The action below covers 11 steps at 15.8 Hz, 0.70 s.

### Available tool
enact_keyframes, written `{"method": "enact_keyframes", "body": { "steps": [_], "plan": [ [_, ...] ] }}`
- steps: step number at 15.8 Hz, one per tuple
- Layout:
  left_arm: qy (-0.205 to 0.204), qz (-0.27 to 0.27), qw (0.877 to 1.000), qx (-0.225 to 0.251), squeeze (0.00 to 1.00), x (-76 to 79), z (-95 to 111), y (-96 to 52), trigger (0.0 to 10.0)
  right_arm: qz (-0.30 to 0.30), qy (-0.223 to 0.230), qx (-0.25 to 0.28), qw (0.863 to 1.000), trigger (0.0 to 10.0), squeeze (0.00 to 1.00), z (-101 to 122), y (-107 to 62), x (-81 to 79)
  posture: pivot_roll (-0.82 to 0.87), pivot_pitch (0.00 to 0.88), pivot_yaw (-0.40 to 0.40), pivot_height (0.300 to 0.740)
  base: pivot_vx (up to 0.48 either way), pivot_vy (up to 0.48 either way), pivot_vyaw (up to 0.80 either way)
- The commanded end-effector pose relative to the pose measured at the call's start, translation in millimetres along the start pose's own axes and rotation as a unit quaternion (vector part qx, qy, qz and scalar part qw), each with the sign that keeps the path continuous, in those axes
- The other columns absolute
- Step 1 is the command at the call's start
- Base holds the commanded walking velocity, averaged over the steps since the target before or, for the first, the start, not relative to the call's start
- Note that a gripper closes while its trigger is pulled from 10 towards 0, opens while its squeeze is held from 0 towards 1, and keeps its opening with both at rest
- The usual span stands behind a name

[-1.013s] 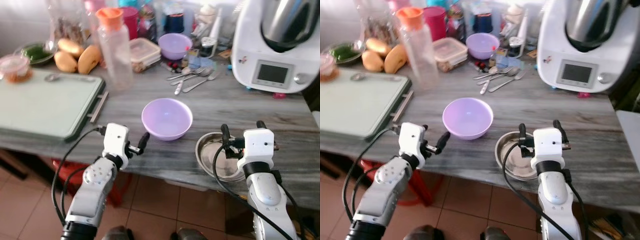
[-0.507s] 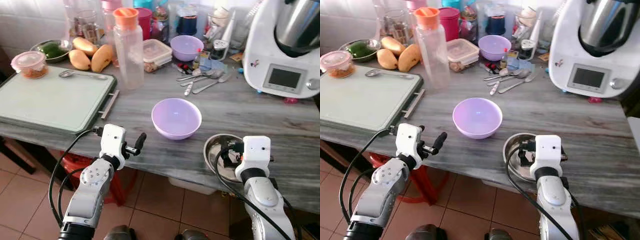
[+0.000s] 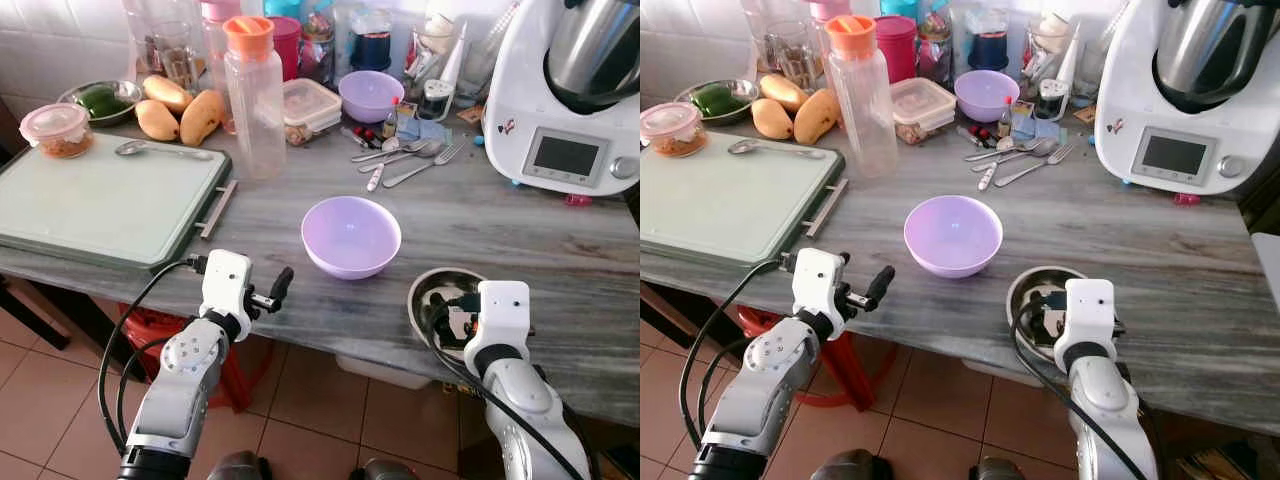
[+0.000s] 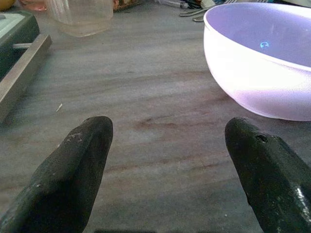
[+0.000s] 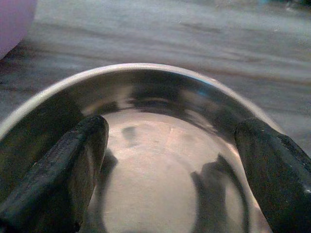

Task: Setting the table

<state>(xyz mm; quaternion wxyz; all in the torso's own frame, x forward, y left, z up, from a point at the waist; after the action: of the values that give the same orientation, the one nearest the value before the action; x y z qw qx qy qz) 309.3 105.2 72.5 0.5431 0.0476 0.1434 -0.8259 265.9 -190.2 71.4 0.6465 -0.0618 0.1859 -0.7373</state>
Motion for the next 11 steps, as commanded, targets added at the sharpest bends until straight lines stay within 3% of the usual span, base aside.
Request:
{"method": "enact_keyframes", "body": {
  "steps": [1, 6, 11],
  "plan": [
    [0.003, -0.004, 1.0, 0.006, 0.0, 1.5, 3.0, -0.6, 10.0, 0.015, 0.007, -0.014, 1.0, 10.0, 0.0, -0.5, 1.8, -4.2, -0.06, 0.0, -0.01, 0.74, 0.0, 0.0, 0.0],
    [0.003, -0.005, 1.0, 0.005, 0.0, 3.4, 2.2, -1.4, 10.0, 0.057, 0.045, -0.073, 0.995, 10.0, 0.0, -13.2, 6.5, -17.6, -0.05, 0.0, -0.014, 0.74, 0.0, 0.0, 0.0],
    [0.003, -0.003, 1.0, 0.004, 0.0, 3.6, 2.1, -2.0, 10.0, 0.065, 0.072, -0.081, 0.992, 10.0, 0.0, -7.7, 18.2, -22.9, -0.04, 0.0, -0.019, 0.74, 0.0, 0.0, 0.0]
  ]
}}
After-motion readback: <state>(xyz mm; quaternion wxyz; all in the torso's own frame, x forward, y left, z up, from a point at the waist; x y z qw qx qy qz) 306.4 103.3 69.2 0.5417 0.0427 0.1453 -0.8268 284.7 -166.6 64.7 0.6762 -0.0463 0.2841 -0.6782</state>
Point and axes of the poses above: a point about 5 cm out from each wrist's last joint towards the gripper, its own y axis pointing out of the wrist towards the gripper, its own z axis along the axis of the wrist's last joint, x = y × z, the point moved 5 cm from there along y, pointing out of the wrist towards the gripper, and after that the axes turned 15 degrees about y, right-handed, at the moved point
